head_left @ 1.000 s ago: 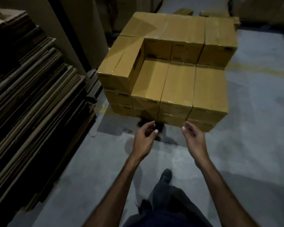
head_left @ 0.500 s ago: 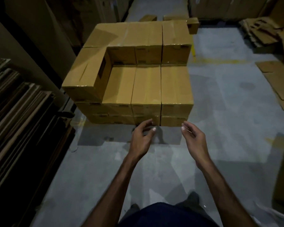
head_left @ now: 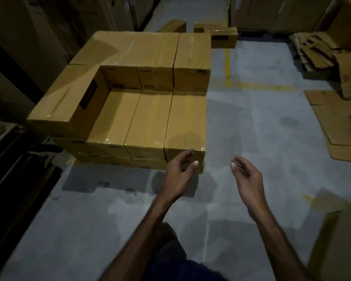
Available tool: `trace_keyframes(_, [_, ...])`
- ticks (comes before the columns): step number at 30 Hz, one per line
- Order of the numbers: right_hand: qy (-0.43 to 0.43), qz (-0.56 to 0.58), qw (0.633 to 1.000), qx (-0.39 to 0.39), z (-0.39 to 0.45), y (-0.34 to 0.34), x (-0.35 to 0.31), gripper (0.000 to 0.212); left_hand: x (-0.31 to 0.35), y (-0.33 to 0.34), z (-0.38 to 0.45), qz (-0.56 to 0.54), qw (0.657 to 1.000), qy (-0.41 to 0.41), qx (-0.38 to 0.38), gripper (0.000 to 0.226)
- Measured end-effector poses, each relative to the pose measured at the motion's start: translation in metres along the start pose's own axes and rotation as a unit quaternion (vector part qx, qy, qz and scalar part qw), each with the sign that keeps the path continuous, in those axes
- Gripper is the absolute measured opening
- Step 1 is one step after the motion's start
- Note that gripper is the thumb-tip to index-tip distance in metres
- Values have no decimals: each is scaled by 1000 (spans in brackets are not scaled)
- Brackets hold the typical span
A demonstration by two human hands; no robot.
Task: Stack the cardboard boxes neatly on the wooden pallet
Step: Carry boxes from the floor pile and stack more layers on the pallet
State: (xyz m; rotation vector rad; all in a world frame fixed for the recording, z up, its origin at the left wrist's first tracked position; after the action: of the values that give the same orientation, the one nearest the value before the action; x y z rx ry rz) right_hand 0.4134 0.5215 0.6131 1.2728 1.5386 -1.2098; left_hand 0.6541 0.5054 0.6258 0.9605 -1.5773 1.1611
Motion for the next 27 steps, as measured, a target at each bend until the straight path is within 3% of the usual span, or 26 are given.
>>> trace_keyframes(10, [-7,-4,999,39,208,-96,-45,43,45,19,258,17,999,33,-11,44])
trace_keyframes(19, [-13,-4,992,126,371,-235,-100,41,118,94,503,42,991,80,-101,48])
trace_keyframes(27, [-37,15,994,105,569,-350,-108,39,148,154,701,63,991,75,-87,47])
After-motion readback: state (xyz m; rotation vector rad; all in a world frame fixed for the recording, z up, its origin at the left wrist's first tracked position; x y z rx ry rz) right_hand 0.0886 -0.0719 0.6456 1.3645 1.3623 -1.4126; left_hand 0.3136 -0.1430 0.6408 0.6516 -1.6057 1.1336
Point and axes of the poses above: each hand's wrist, its own z-axis towards the middle knuckle, its own y-axis out of the palm, x = y × z, the point moved 8 cm from there along z, towards the middle knuckle, and after that the axes turned 15 degrees about -x, right-handed, at the moved point
